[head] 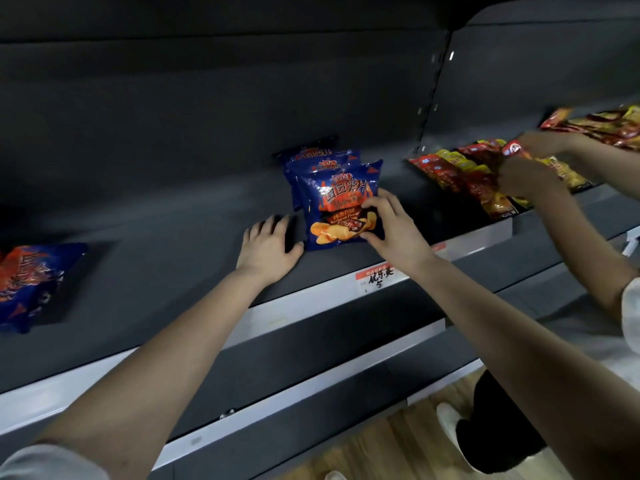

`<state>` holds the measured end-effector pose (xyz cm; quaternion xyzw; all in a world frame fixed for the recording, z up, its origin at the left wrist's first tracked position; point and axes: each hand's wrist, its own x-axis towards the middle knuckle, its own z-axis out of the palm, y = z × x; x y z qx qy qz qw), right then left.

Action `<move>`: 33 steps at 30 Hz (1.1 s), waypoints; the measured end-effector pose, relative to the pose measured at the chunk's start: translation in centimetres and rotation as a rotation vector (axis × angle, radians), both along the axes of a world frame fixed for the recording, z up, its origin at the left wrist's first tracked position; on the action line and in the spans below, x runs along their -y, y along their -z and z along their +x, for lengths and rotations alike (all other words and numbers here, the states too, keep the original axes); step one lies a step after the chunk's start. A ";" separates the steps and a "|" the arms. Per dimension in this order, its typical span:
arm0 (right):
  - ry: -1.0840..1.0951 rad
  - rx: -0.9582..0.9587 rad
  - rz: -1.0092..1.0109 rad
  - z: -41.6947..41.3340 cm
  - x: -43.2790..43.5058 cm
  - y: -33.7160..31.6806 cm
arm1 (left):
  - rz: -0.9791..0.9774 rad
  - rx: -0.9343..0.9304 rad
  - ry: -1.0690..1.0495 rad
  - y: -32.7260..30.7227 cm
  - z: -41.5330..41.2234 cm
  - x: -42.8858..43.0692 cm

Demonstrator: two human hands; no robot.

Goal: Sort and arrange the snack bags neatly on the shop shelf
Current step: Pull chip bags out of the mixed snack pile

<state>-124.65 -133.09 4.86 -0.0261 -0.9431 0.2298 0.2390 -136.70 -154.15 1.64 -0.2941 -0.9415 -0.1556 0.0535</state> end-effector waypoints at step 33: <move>-0.326 -0.286 0.109 -7.7 13.0 -2.8 | -0.003 -0.043 -0.307 -1.5 -0.3 9.8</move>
